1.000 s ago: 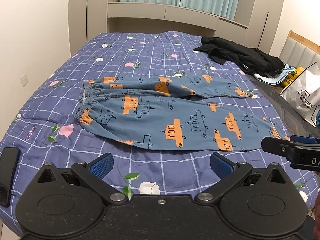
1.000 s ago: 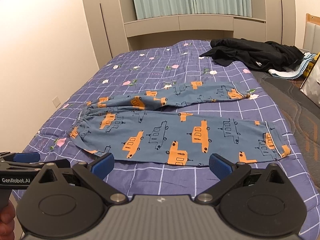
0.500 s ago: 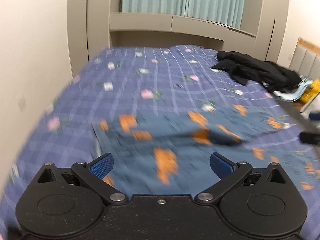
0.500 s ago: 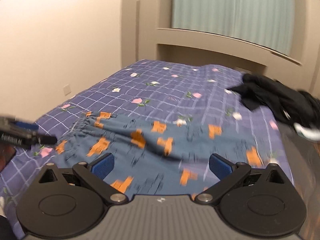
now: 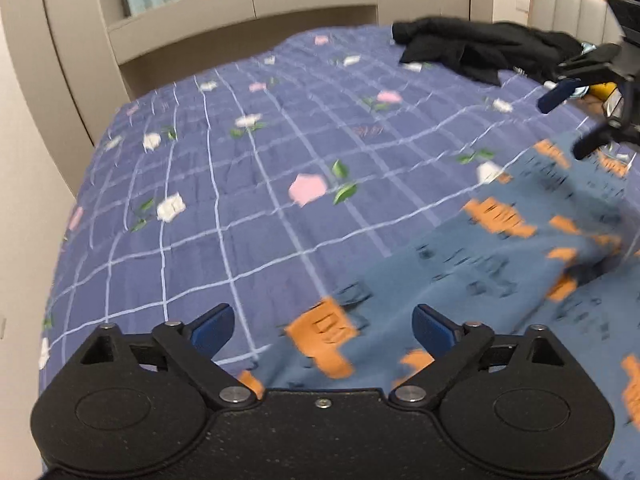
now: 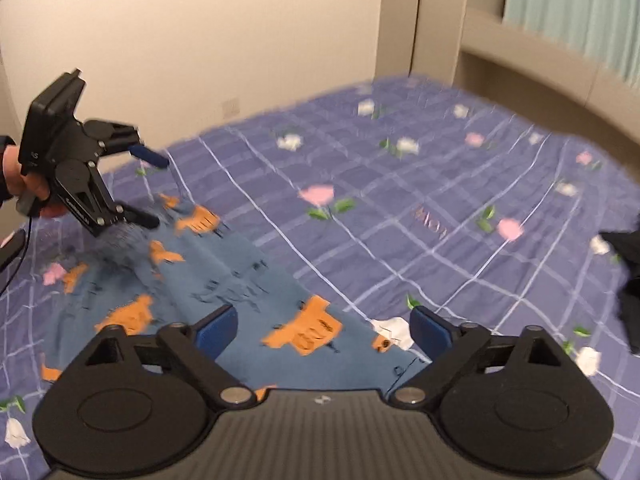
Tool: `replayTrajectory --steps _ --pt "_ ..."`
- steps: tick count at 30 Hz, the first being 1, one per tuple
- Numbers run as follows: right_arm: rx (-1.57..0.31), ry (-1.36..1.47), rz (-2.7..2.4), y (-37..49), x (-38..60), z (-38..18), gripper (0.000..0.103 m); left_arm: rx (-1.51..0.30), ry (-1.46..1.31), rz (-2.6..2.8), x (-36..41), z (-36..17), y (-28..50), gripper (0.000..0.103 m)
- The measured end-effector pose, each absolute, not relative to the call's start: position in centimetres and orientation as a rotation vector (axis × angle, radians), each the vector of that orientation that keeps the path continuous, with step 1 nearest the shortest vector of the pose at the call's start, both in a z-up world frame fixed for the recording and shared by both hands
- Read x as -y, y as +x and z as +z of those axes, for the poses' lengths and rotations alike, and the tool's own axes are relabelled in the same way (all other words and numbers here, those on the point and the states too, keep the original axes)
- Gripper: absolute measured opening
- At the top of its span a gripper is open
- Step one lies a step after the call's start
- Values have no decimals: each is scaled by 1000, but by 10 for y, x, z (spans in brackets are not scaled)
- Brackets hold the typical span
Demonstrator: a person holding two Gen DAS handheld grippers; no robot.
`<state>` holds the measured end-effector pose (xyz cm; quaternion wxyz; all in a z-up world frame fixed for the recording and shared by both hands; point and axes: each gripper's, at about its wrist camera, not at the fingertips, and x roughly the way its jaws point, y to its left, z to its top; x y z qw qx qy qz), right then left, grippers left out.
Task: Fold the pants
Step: 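Grasp the pants hem with the right tool while the left tool grasps the waistband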
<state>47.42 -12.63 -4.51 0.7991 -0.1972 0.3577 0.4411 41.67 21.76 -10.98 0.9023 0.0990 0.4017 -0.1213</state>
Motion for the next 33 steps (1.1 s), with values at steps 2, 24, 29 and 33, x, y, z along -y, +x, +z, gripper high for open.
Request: replayTrajectory --steps 2,24,29,33 --pt "-833 -433 974 503 118 -63 83 -851 179 -281 -230 -120 428 88" --pt "-969 -678 1201 540 76 -144 2 -917 168 -447 -249 -155 444 2" --pt "-860 -620 1170 538 85 -125 1 -818 158 -389 -254 -142 440 0" --pt "-826 -556 1124 557 87 -111 1 -801 122 -310 -258 -135 457 0"
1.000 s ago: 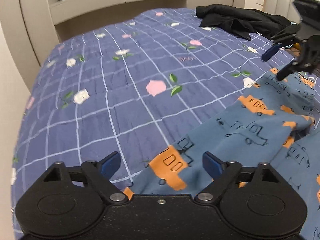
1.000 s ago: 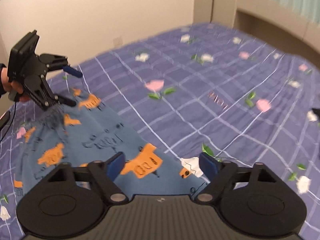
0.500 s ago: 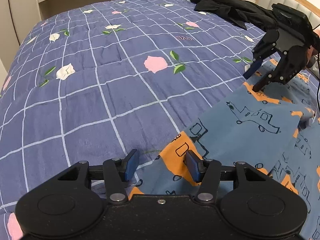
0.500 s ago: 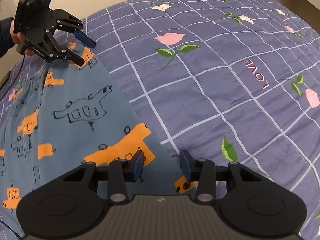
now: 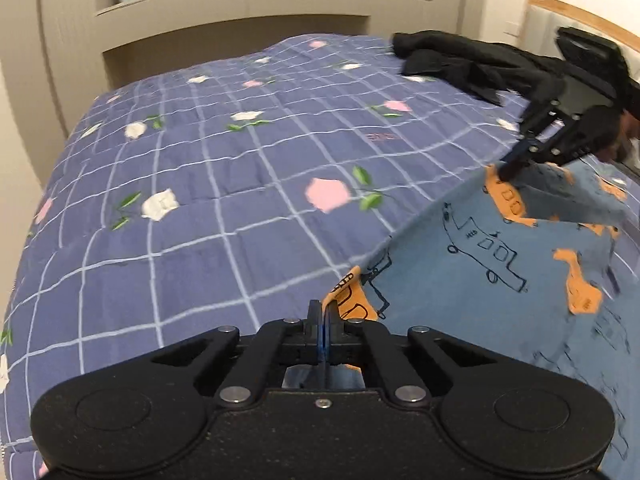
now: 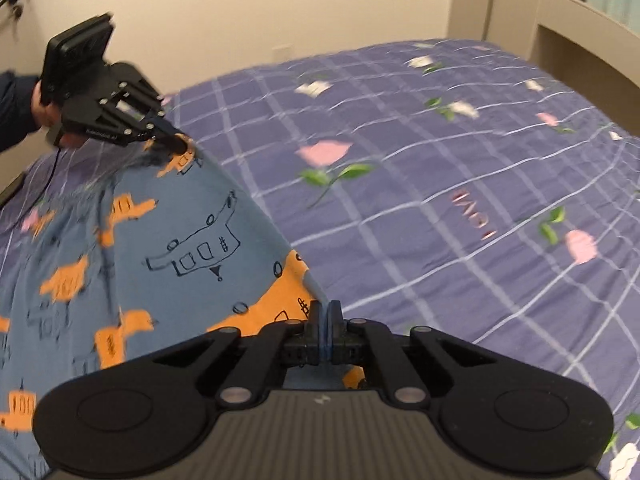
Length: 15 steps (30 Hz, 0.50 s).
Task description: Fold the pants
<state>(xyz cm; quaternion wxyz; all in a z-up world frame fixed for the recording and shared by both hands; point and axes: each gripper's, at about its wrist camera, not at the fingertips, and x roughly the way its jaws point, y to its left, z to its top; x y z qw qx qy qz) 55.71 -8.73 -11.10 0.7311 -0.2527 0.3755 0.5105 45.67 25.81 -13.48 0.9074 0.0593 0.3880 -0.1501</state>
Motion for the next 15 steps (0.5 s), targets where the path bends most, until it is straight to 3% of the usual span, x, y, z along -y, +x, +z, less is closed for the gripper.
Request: replayTrajectory --steps 4,6,8,9,10,11,13,15 --pt "-849 -561 1061 571 74 -124 3 -872 201 -242 -239 -152 471 2" --pt "-904 -560 995 579 68 -140 13 -875 227 -197 -232 -153 471 9" --pt "-889 -500 987 580 75 -133 27 -840 258 -177 -228 -141 465 33" --pt "-864 -459 992 579 85 -123 45 -814 276 -187 -225 -134 460 39" --pt "-819 -410 1006 577 103 -107 59 -787 294 -205 -220 -126 453 51" --pt "-781 -384 1004 575 122 -94 62 -761 312 -231 -213 -118 448 63" --pt "-742 -366 945 574 171 -72 65 -706 327 -297 -191 -105 441 77" --pt "-753 -342 858 577 223 -62 65 -686 300 -388 -162 -97 442 79"
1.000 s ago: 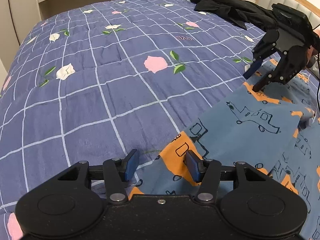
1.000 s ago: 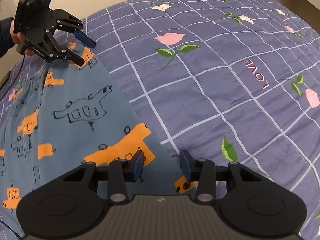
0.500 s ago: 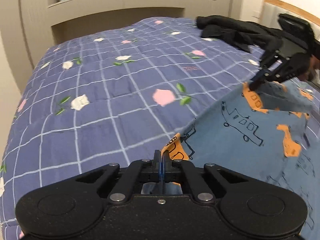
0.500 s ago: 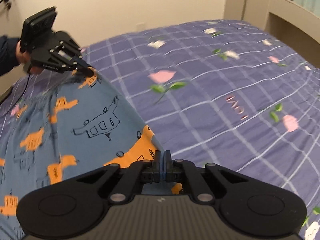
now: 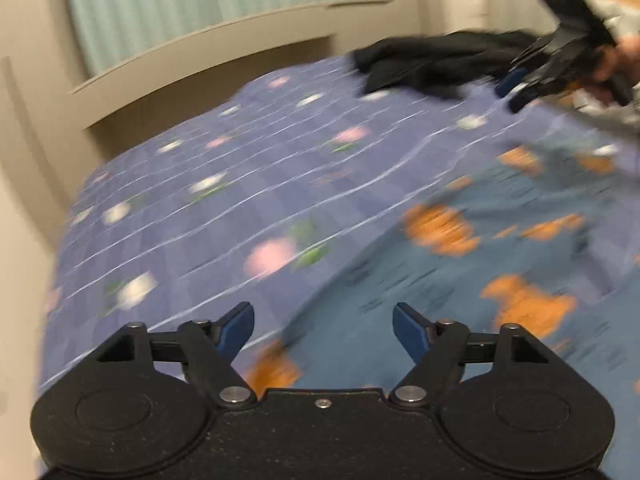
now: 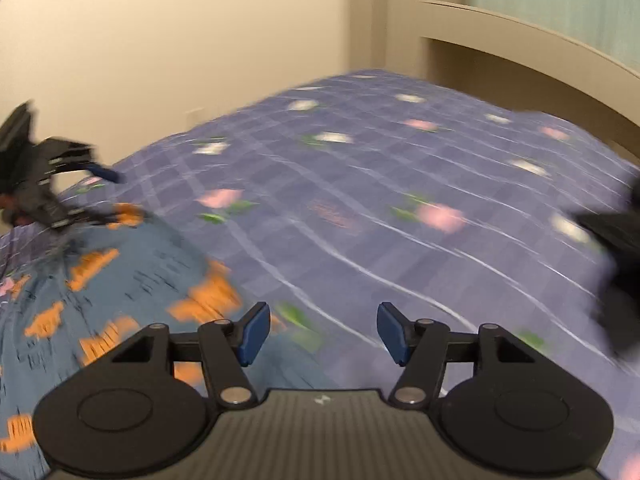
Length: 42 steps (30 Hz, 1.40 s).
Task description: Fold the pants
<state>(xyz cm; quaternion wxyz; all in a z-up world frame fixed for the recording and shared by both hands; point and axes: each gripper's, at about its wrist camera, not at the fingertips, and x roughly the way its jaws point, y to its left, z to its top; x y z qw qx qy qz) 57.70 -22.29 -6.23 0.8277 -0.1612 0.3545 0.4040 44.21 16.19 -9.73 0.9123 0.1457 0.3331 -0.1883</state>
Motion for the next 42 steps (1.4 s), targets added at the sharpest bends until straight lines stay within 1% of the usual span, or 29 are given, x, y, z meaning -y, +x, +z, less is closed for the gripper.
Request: replayTrajectory --steps 2,5,11,12,13,14,15,16,20,22,24,25,26,27,29,30,31,32,33,34,36,39,40,42 --pt "-790 -325 741 579 278 -62 65 -687 270 -468 -130 -96 450 79" --pt "-892 -273 599 582 341 -81 64 -704 225 -574 -78 -105 466 79" --pt "-1009 -167 525 578 394 -129 63 -797 110 -646 -9 -140 495 80" --pt "-1013 -145 535 577 396 -134 58 -810 108 -648 -4 -146 497 80" --pt "-1003 -142 550 572 399 -140 42 -819 107 -651 0 -150 499 80" --pt "-989 -158 586 569 397 -142 36 -822 105 -654 3 -152 498 80" --pt "-975 -178 612 567 394 -141 23 -823 99 -657 7 -153 498 80" --pt "-965 -188 639 565 392 -139 14 -822 91 -661 10 -152 498 80" --pt "-874 -193 609 567 400 -119 13 -796 64 -662 21 -144 506 81" --pt "-854 -184 572 584 405 -109 13 -783 65 -643 29 -141 514 84" --pt "-864 -202 533 596 407 -107 14 -799 70 -613 37 -145 523 86" --pt "-883 -229 513 601 401 -111 16 -816 77 -596 41 -149 526 86" --pt "-908 -269 497 605 393 -119 20 -840 91 -576 44 -154 529 85" --pt "-926 -299 476 605 387 -125 26 -846 109 -557 46 -156 528 85" --pt "-900 -288 463 599 382 -123 31 -827 113 -552 44 -153 521 85" --pt "-864 -251 474 593 386 -115 44 -822 105 -553 39 -149 516 85" --pt "-839 -232 487 585 391 -109 60 -812 99 -552 34 -145 510 85" --pt "-815 -243 505 577 393 -103 65 -797 97 -545 26 -140 502 85" --pt "-811 -285 506 570 393 -102 65 -787 95 -530 16 -136 494 85" --pt "-825 -324 488 565 391 -103 60 -774 89 -512 4 -130 482 85" --pt "-825 -322 480 553 395 -96 58 -758 67 -489 -27 -123 457 86" --pt "-783 -283 567 526 399 -80 64 -777 78 -407 -85 -118 426 86" --pt "-775 -286 608 520 395 -76 66 -789 90 -364 -104 -118 422 86" --pt "-771 -304 670 515 381 -69 69 -812 86 -260 -143 -116 420 86"
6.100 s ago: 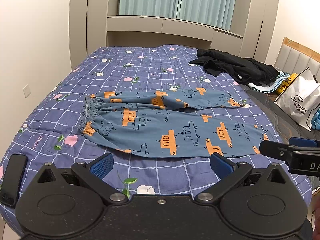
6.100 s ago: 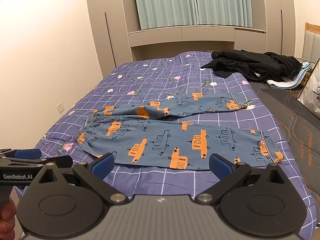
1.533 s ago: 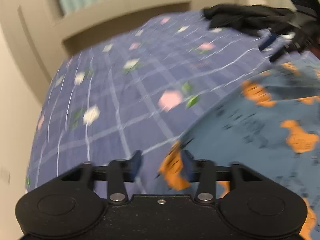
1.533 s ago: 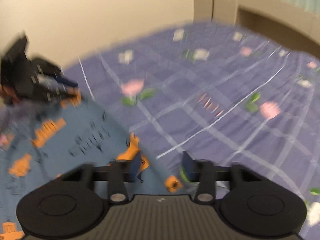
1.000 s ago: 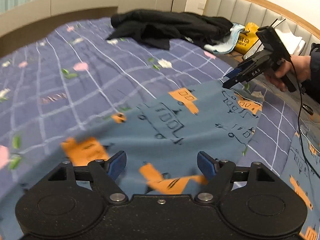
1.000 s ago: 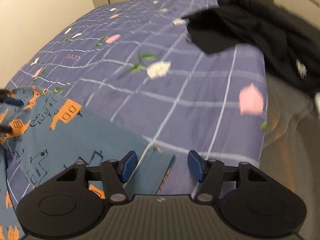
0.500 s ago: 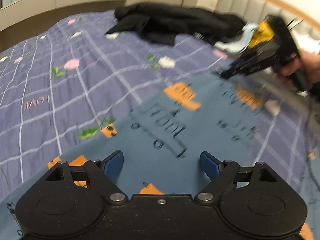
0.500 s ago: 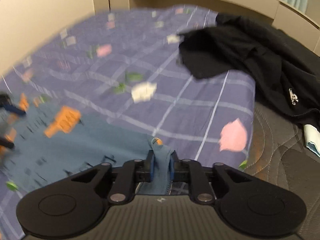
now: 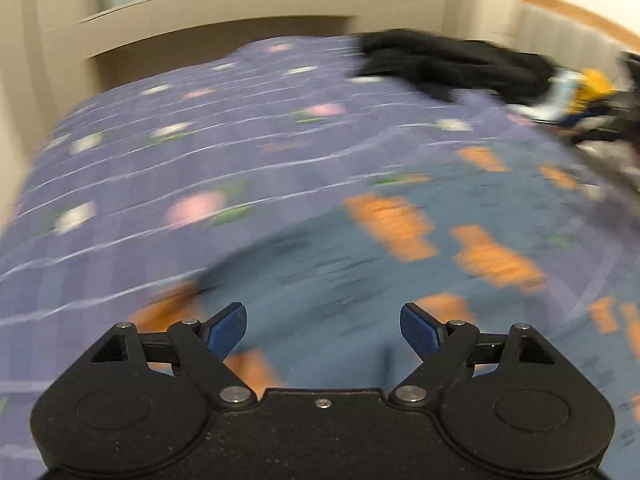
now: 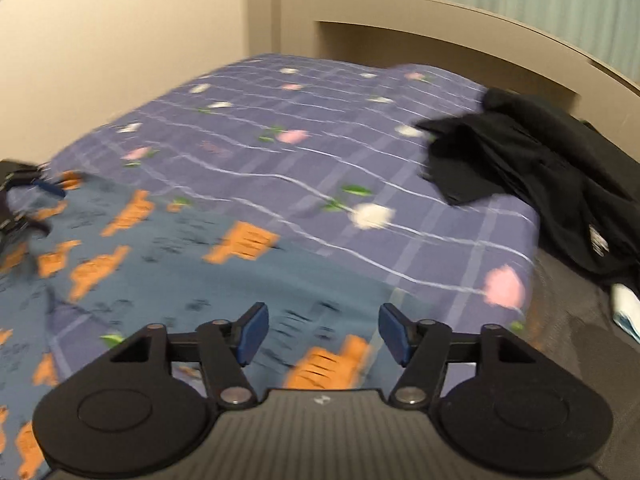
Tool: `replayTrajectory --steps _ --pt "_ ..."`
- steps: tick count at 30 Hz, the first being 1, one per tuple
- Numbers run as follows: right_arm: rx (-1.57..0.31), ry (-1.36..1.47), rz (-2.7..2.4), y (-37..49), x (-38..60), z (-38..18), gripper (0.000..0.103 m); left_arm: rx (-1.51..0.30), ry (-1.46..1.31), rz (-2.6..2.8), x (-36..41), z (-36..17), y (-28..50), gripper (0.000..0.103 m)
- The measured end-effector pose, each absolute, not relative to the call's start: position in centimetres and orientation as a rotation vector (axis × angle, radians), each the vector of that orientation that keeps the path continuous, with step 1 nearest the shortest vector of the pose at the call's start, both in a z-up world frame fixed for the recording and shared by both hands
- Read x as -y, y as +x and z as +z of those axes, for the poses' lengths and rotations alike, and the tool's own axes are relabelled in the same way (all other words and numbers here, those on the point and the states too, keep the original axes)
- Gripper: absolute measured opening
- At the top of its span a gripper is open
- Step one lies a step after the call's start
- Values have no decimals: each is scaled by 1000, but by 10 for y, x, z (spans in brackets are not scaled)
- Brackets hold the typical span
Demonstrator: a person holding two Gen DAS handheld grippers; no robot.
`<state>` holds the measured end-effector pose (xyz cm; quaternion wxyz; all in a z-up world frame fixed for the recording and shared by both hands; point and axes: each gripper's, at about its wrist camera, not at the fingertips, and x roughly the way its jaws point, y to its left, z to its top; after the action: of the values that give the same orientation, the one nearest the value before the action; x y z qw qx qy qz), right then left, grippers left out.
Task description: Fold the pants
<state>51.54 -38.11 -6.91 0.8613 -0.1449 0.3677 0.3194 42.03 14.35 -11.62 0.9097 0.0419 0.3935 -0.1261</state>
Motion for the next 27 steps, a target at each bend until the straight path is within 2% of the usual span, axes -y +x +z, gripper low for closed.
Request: replayTrajectory --steps 6,11,15,17,20,22,23,27 --pt "-750 -337 798 527 305 -52 72 -808 103 -148 -211 -102 449 83" --pt "-755 -436 944 548 219 -61 72 -859 132 -282 -212 -111 481 66" --pt "-799 -534 1020 563 167 -78 72 -899 167 -431 -204 -129 489 58" --pt "-827 -563 1062 569 153 -89 72 -914 183 -483 -201 -138 491 46" --pt "-888 -616 1070 582 139 -107 72 -930 192 -516 -200 -151 493 38" --pt "-908 -631 1058 590 135 -115 72 -915 192 -538 -201 -151 493 19" --pt "-917 -628 1055 593 133 -119 72 -903 202 -540 -202 -150 492 2" --pt "-961 -654 1083 600 125 -133 72 -856 243 -606 -205 -142 482 0"
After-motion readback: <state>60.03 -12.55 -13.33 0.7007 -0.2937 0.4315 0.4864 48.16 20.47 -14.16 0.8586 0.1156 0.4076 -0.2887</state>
